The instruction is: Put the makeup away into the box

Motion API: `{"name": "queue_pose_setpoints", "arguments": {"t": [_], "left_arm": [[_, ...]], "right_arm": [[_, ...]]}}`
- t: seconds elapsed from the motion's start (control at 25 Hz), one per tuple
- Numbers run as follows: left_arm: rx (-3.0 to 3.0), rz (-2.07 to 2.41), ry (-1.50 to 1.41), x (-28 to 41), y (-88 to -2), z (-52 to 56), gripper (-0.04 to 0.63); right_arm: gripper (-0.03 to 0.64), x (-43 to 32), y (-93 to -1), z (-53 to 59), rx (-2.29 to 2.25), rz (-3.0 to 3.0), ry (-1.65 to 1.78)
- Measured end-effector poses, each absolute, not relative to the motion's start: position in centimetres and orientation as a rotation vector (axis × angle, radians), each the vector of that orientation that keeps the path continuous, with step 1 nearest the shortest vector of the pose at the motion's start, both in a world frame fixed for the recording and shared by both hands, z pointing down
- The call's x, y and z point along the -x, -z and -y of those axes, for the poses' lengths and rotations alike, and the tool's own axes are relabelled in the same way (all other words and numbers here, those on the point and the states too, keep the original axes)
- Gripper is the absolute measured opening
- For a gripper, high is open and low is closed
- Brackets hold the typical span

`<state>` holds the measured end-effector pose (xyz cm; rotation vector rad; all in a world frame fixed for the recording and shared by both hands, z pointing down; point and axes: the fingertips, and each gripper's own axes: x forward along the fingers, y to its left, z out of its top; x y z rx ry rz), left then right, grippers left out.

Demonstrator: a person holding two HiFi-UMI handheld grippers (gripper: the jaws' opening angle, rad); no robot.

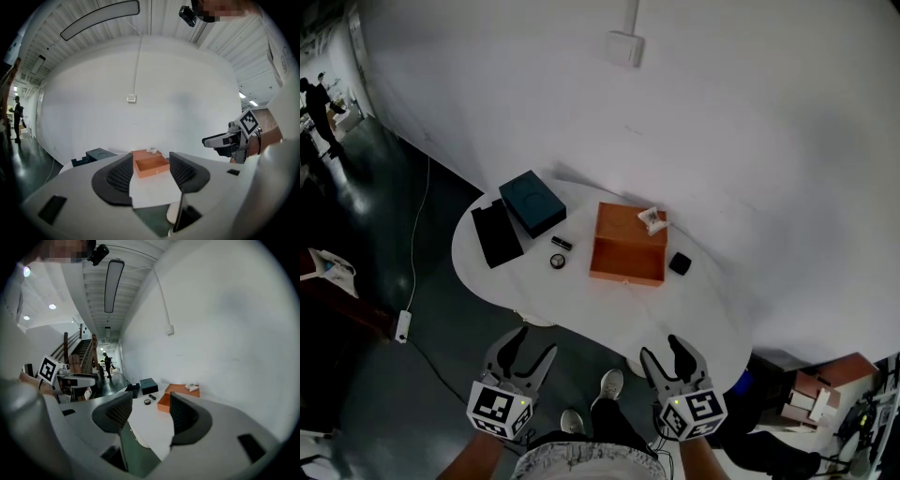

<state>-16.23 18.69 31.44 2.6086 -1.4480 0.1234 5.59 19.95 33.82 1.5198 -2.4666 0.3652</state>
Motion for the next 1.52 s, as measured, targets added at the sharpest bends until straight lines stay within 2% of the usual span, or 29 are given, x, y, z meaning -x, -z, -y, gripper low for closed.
{"name": "queue_pose_setpoints", "arguments": {"t": [0.68, 1.52], "left_arm": [[-2.583, 1.451, -0.174, 11.4, -32.4, -8.5, 0.259], [-2.573, 1.473, -0.275, 4.3, -32.5, -1.5, 0.259]], "right_arm": [[0.259, -10.0, -35.2, -9.5, -1.473, 2.464, -0.415], [0.261, -16.6, -37.0, -1.6, -1.460, 2.508, -0.476]]}}
